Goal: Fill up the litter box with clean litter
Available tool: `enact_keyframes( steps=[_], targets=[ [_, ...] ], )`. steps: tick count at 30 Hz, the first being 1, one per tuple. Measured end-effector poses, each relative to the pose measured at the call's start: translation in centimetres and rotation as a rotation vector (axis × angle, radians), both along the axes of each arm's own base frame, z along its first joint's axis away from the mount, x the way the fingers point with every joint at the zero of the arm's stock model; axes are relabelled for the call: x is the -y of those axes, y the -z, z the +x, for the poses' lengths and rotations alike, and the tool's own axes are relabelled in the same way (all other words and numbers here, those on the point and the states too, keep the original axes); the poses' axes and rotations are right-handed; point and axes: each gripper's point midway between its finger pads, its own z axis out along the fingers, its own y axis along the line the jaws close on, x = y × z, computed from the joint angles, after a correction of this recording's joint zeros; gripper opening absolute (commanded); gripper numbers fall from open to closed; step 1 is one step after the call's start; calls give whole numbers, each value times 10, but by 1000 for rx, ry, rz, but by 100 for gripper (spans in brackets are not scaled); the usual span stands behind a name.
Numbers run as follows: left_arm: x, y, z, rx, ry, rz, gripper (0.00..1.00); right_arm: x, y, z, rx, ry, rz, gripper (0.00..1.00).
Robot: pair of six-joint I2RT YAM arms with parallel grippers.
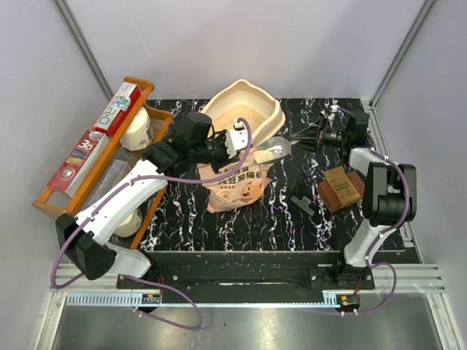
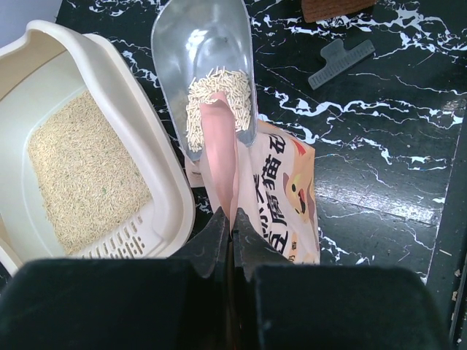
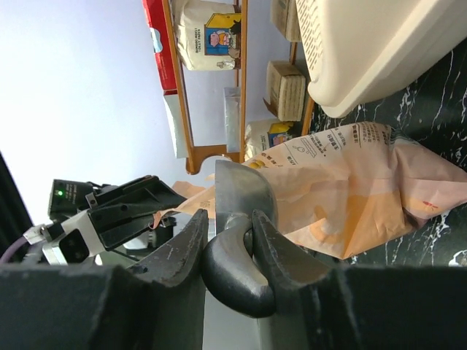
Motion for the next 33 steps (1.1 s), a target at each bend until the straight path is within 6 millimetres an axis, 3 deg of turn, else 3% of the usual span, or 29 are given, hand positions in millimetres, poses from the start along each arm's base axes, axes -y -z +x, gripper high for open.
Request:
enact_keyframes(
  steps=[7, 14, 24, 33],
  targets=[
    [-2, 0, 0, 3, -2, 12, 0, 0, 15, -2, -75, -2, 56, 0],
    [-4, -1, 1, 11, -4, 21, 0, 1, 6, 0, -57, -8, 79, 0],
    [-17, -3, -10, 44, -5, 33, 0, 6, -37, 21, 90, -3, 60, 0],
    [-27, -1, -23, 61, 6, 39, 0, 15, -84, 72, 222, 163, -57, 0]
  ],
)
